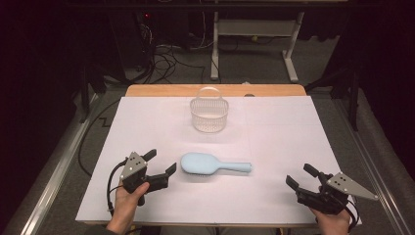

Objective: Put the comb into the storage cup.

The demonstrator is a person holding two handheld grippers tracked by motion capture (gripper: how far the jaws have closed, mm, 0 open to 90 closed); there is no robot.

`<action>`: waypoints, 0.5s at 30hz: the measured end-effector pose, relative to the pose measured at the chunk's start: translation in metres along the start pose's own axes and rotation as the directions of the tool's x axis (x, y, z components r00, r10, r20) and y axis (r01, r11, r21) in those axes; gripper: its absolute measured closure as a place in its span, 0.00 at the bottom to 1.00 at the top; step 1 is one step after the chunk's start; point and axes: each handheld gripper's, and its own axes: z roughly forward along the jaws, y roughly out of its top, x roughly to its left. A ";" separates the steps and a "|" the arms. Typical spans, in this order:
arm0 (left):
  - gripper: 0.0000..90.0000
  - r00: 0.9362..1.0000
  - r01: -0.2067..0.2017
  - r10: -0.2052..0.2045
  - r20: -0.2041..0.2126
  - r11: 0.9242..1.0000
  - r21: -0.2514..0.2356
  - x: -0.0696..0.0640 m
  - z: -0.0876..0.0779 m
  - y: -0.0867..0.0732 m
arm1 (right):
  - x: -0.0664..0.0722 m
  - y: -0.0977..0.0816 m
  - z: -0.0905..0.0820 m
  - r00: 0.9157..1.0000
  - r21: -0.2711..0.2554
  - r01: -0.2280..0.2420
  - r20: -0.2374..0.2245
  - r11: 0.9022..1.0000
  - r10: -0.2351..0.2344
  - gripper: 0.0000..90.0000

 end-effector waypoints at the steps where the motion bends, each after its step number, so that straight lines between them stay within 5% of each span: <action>1: 0.17 1.000 0.000 0.000 0.002 1.000 0.002 0.000 0.000 0.000 | 0.000 0.000 0.000 1.000 0.000 0.001 0.000 1.000 -0.001 0.24; 15: 0.18 1.000 -0.013 0.013 0.021 1.000 0.013 -0.008 0.010 0.005 | 0.001 -0.001 0.002 1.000 0.015 0.007 -0.012 1.000 -0.006 0.25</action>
